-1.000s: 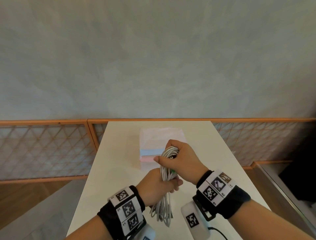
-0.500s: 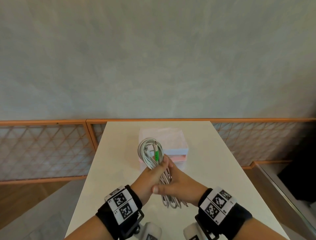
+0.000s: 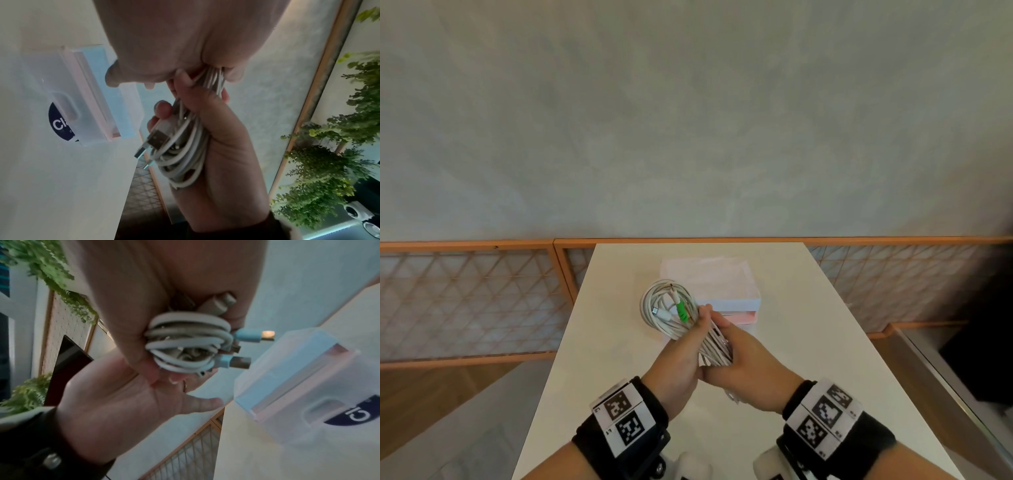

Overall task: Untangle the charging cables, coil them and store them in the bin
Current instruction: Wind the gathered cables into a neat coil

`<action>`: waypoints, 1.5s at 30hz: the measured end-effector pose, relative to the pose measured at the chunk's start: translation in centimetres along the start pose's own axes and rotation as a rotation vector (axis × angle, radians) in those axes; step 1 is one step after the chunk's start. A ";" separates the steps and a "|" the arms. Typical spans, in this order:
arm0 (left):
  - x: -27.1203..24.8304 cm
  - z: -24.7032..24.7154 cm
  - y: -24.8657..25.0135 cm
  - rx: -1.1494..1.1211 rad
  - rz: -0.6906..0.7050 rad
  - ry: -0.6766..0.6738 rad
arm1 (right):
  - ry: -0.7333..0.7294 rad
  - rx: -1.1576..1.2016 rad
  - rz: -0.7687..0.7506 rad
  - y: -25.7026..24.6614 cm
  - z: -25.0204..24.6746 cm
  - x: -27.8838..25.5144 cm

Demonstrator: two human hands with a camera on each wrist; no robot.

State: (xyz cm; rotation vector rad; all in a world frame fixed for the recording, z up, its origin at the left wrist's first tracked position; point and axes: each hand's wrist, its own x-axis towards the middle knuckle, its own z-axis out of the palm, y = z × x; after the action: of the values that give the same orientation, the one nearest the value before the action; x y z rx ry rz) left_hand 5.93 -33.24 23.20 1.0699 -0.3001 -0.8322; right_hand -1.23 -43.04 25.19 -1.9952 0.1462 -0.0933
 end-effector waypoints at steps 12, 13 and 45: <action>-0.5 0.1 -0.3 0.039 0.083 0.103 | 0.140 -0.188 -0.082 0.5 1.6 -0.1; -0.4 0.2 -0.3 0.030 0.087 0.123 | 0.169 -0.211 -0.076 0.5 1.8 -0.1; 0.4 -2.1 1.5 1.739 0.288 -0.186 | -0.210 -1.275 -0.095 1.3 -1.6 0.8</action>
State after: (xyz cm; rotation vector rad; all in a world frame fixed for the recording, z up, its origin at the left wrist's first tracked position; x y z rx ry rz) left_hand 8.11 -31.77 23.43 2.4368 -1.4474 -0.2319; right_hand -0.73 -45.17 24.71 -3.2624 -0.0574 0.2074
